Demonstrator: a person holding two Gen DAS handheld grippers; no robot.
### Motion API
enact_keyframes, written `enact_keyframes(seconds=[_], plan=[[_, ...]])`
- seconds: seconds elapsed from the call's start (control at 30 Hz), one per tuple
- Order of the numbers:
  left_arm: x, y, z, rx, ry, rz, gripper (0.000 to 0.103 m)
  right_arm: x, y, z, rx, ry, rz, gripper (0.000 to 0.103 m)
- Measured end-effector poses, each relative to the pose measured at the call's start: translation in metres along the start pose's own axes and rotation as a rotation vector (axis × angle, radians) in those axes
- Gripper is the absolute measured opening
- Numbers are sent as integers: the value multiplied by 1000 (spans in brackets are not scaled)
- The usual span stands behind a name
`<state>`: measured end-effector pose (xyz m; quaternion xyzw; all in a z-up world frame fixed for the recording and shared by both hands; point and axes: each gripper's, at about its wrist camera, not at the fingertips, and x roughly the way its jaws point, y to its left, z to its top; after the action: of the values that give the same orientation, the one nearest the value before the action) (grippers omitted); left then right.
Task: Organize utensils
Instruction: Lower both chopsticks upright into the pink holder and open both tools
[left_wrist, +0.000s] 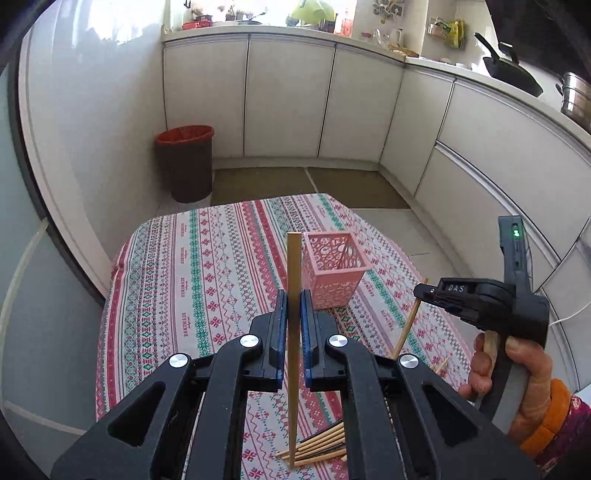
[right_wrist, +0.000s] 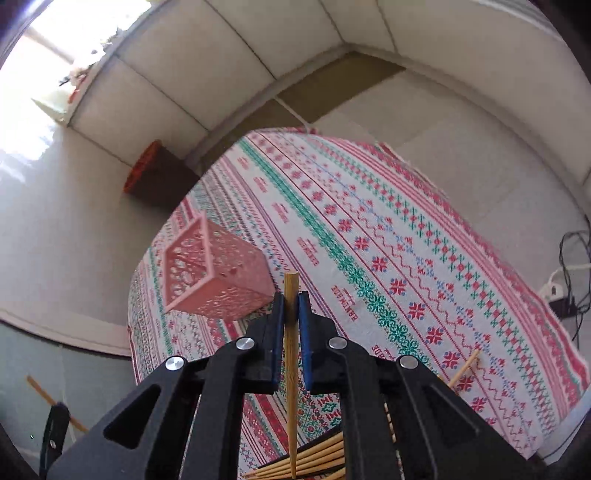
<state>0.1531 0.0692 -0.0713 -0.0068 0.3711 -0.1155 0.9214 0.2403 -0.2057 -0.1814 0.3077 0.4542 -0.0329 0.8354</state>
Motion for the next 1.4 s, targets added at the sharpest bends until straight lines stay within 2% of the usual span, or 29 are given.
enact_keyframes(seconds=[0.17, 0.27, 0.4, 0.63, 0.77, 0.9, 1.03, 1.23, 1.3, 1.4], plan=[[-1, -11, 26, -21, -37, -15, 6, -63, 35, -8, -176, -99, 26, 8], [-1, -18, 50, -38, -70, -27, 6, -96, 57, -1, -250, -164, 42, 8], [-2, -22, 86, -80, -123, -54, 6, -135, 75, 31, -277, -244, 92, 8], [14, -30, 136, -123, -205, -33, 6, -175, 102, 82, -283, -348, 137, 8], [34, -29, 147, -149, -246, -1, 6, -174, 112, 99, -291, -391, 149, 8], [60, -25, 149, -164, -238, 8, 6, -150, 119, 111, -291, -371, 149, 8], [84, -22, 139, -166, -182, 13, 7, -123, 117, 113, -283, -332, 126, 8], [99, -18, 125, -158, -127, -14, 7, -97, 116, 108, -281, -289, 118, 8], [95, -13, 121, -177, -128, -24, 9, -91, 119, 105, -291, -280, 112, 8], [83, -7, 121, -199, -161, -20, 23, -86, 125, 102, -306, -281, 101, 8]])
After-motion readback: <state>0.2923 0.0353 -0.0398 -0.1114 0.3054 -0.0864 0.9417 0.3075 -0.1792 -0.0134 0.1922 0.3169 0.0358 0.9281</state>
